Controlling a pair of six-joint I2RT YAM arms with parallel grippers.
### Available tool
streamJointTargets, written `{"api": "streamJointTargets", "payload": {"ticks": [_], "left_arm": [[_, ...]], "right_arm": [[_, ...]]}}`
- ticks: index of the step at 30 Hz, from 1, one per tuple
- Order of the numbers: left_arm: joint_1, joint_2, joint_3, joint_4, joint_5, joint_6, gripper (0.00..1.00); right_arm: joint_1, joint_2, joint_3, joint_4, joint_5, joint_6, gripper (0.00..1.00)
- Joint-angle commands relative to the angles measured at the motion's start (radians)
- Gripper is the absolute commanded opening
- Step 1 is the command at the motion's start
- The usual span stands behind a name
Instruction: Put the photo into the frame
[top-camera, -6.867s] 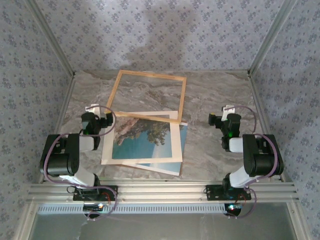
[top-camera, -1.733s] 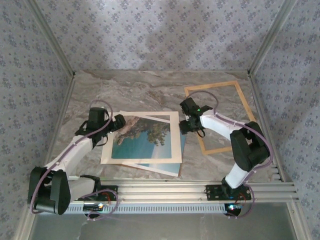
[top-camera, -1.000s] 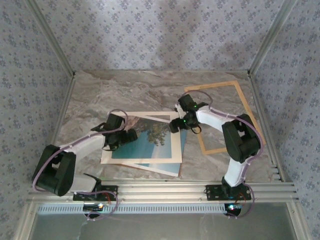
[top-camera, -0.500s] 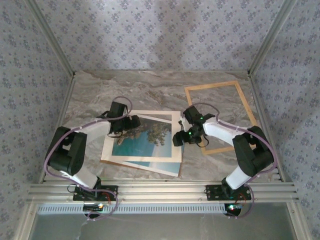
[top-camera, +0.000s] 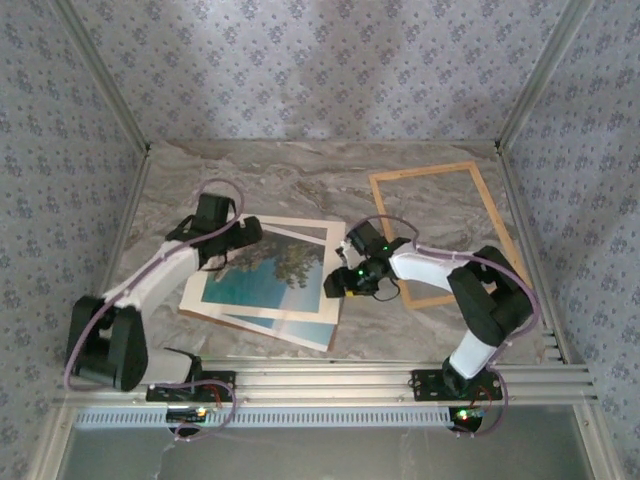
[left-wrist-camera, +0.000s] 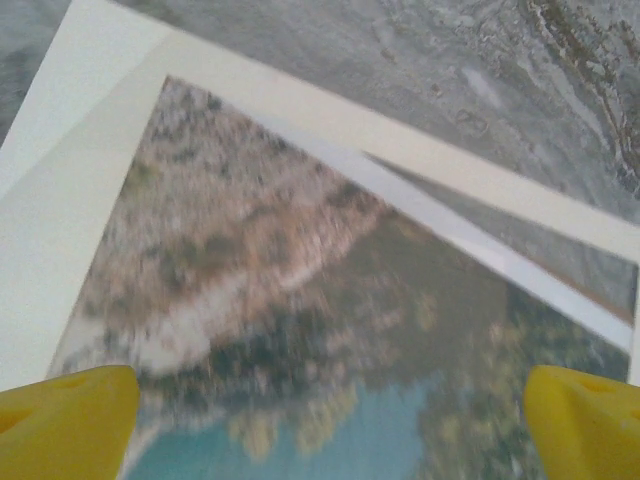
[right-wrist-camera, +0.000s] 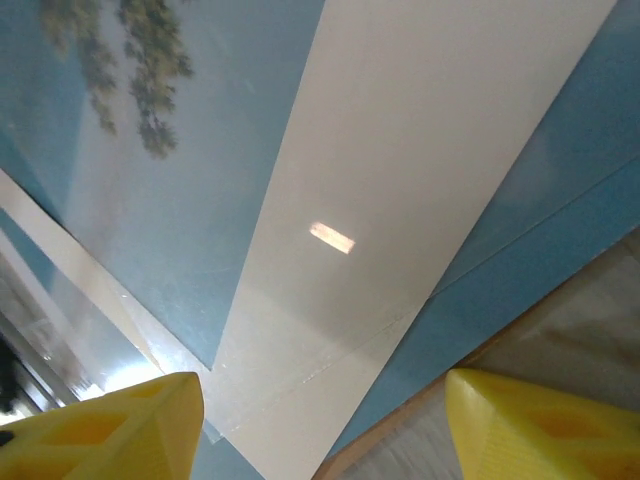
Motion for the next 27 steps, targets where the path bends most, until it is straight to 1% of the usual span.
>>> {"api": "streamJointTargets", "payload": {"ticks": [1,4,6,7,9,10,12,14,16,18,19,23,27], "left_arm": [[0.001,-0.111,-0.080,-0.212,-0.058,-0.050,0.98],[0.000,-0.211,-0.155,-0.275,-0.069,-0.117,0.98],[0.000,-0.261,-0.196,-0.302,-0.082,-0.158,0.98],[0.000,-0.281,-0.213,-0.304,-0.084,-0.179,0.98],[0.000,-0.312,-0.242,-0.343,-0.080,-0.208,0.98],[0.000,-0.325,-0.256,-0.352,-0.080,-0.221,0.99],[0.000,-0.343,-0.281,-0.362,-0.080,-0.243,0.99],[0.000,-0.357,-0.312,-0.351,-0.079,-0.257,1.00],[0.005,-0.356,-0.337,-0.333,-0.075,-0.271,1.00],[0.023,-0.350,-0.359,-0.316,-0.063,-0.275,1.00],[0.042,-0.347,-0.368,-0.271,-0.054,-0.271,1.00],[0.122,-0.327,-0.389,-0.205,-0.013,-0.242,1.00],[0.176,-0.292,-0.398,-0.142,0.018,-0.215,1.00]], "right_arm": [[0.027,0.113,0.081,0.193,-0.057,0.097,0.66],[0.049,0.209,0.170,0.253,-0.096,0.118,0.65],[0.055,0.246,0.225,0.241,-0.115,0.102,0.65],[0.053,0.247,0.245,0.212,-0.103,0.078,0.65],[0.044,0.229,0.269,0.144,-0.057,0.016,0.65],[0.036,0.216,0.282,0.105,-0.012,-0.019,0.66],[0.020,0.197,0.313,0.048,0.061,-0.071,0.70],[0.000,0.192,0.355,0.019,0.146,-0.112,0.76],[-0.016,0.211,0.400,0.003,0.199,-0.136,0.80],[-0.032,0.249,0.458,-0.005,0.236,-0.153,0.82],[-0.041,0.273,0.487,-0.004,0.241,-0.156,0.82],[-0.065,0.366,0.597,-0.007,0.237,-0.172,0.81],[-0.071,0.436,0.689,-0.030,0.257,-0.185,0.81]]}}
